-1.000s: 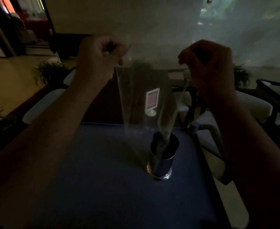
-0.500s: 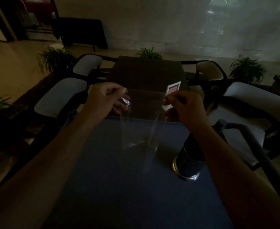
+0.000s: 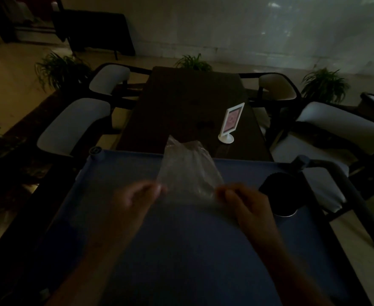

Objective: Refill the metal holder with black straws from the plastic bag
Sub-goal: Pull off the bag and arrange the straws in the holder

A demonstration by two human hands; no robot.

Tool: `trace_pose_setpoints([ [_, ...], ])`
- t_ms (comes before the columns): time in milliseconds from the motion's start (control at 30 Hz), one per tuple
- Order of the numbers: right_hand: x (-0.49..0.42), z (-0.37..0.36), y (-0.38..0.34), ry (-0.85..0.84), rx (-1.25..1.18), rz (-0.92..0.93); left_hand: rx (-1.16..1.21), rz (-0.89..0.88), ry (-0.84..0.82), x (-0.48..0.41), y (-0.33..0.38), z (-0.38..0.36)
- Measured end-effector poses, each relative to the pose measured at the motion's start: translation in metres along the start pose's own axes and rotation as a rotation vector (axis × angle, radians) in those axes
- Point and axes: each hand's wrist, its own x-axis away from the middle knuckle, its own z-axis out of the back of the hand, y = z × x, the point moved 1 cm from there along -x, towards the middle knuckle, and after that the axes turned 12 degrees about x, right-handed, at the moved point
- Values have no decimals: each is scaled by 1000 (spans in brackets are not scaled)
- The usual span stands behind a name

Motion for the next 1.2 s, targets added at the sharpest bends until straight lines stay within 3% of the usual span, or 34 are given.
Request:
trace_pose_setpoints([
  [233,71,-57,66,-103,-54,-291,-101,373,-63,51,-101,3],
  [500,96,-71,111,-405,235,-358,-315,500,-231,69,-144,7],
  [667,58,-54,102,-622,462,-315,-481,658,-617,39,-119,15],
  [800,12,-57,81,-600,604,-174,-818,738,-873,3,-90,15],
  [867,-6,-71,72,-560,676,-122,-807,649,-749,-14,-81,6],
  [933,-19,-87,68,-492,736,-41,-747,368,-492,-28,-83,-9],
  [1000,-25,-102,69,-455,778,47,-672,151,-378,-30,-94,-27],
  [1100,-30,-124,80,-511,852,168,-784,-25,-500,-25,-130,-37],
  [1200,-34,-133,95,-623,882,144,-908,-8,-598,-19,-160,-33],
])
